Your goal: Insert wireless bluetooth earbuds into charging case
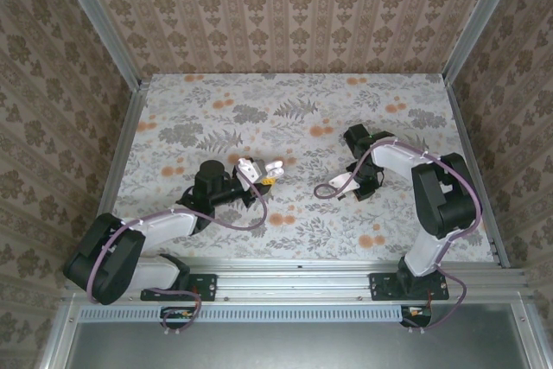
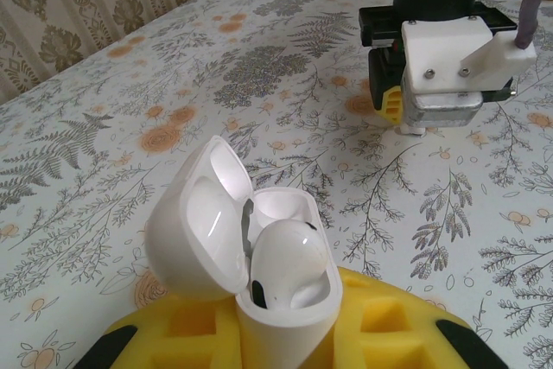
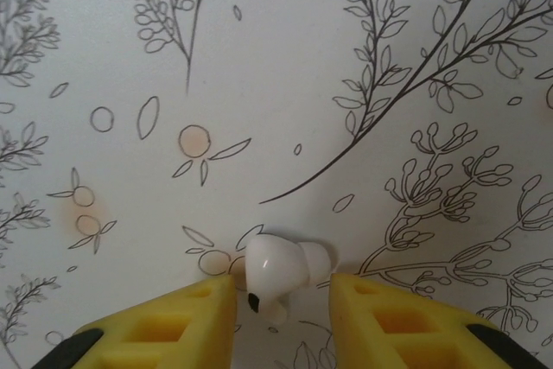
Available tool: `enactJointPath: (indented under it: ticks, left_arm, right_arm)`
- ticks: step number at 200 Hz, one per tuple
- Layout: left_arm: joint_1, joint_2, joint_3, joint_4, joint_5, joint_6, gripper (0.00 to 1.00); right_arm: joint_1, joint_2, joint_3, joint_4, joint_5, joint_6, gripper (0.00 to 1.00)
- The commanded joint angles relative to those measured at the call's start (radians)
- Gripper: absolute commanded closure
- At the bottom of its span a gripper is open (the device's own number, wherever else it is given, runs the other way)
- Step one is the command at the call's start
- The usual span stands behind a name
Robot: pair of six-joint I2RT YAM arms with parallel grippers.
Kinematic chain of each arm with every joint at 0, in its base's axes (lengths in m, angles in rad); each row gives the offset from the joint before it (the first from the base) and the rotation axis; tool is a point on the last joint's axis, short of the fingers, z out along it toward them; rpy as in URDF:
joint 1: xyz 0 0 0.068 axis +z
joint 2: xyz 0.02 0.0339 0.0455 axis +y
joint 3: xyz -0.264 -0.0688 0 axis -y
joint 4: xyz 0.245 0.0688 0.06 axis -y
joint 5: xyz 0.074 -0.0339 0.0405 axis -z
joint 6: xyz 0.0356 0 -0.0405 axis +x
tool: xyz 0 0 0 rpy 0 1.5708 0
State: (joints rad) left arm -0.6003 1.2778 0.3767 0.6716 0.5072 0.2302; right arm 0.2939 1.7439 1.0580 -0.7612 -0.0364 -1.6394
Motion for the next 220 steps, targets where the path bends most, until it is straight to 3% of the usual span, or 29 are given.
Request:
enactJointPath:
  ticks: [1, 77, 127, 220]
  left_arm:
    - [0.005, -0.020, -0.007, -0.004, -0.002, 0.012, 1.00]
    - [0.005, -0.024, -0.010, -0.004, 0.001, 0.013, 1.00]
    - [0.005, -0.012, -0.007, 0.002, -0.006, 0.011, 1.00]
    - [0.007, 0.060, 0.018, 0.029, 0.000, 0.011, 1.00]
  right_arm:
    - [0.008, 0.028, -0.013, 0.015, -0.004, 0.024, 0.65]
    - [0.008, 0.017, -0.032, 0.026, -0.010, 0.032, 0.80]
    - [0.007, -0.050, -0.045, 0.047, -0.039, 0.096, 0.81]
    - [0.000, -0.214, -0.113, 0.149, -0.204, 0.293, 0.85]
